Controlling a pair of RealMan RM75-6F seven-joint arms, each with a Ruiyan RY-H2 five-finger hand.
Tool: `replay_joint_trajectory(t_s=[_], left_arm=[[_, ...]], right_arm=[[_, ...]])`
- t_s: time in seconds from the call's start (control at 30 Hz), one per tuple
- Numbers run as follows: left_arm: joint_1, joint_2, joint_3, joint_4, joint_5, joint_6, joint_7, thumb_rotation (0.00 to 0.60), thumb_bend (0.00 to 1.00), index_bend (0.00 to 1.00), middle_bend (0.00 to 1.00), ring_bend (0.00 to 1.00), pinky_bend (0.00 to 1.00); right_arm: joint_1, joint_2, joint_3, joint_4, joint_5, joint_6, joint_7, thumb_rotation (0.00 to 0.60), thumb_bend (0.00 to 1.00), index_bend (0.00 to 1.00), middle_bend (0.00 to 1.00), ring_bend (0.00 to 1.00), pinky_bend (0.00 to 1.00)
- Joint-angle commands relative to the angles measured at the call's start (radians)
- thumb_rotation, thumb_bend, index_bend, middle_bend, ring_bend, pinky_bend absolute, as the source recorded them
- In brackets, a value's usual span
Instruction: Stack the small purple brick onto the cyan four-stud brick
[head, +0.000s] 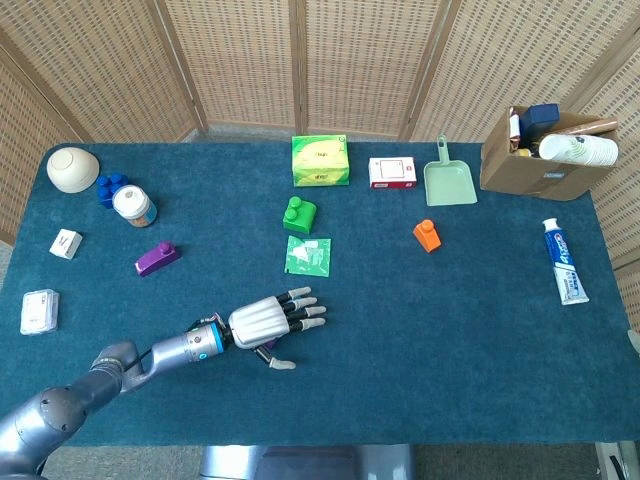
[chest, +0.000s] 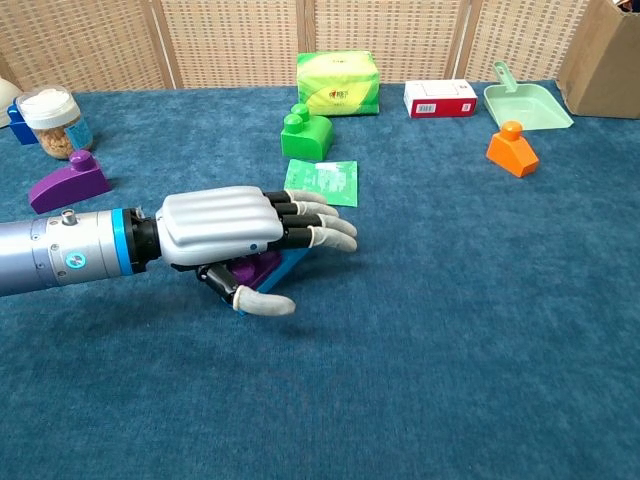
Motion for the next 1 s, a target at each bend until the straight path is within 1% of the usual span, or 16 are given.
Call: replay_joint_trajectory(t_s=[0.03,0.3,0.77,1.0], left_arm=[[0.002,-0.006,0.003,0.011,0.0,0.0,-0.002,0.0,0.27,0.07,0.0,0.0,0.0],[0.011,-0.019,0.009,0.038,-0.004,0.001,-0.011,0.0,0.27,0.07,0.0,0.0,0.0],[0.002,-0.024,-0.011,0.033,-0.006,0.069,-0.031,0.0,0.27,0.07,0.0,0.0,0.0],[-0.011,-0.034,-0.013,0.029,-0.008,0.051,-0.024,0.0,0.27,0.07,0.0,0.0,0.0]], right_arm=[[0.0,0.0,0.0,-0.001,0.001,-0.001,0.0,0.6,0.18,0.34,0.19,0.0,0.13],[-0.001,0.001,0.001,-0.002,0.004,-0.001,-0.004,0.6,0.18,0.34,0.19,0.0,0.13],[-0.002,0.004,0.002,-0.009,0.01,-0.002,-0.014,0.6,0.18,0.34,0.19,0.0,0.13],[-0.009,0.008,0.002,-0.011,0.012,0.004,-0.01,0.6,0.18,0.34,0.19,0.0,0.13]])
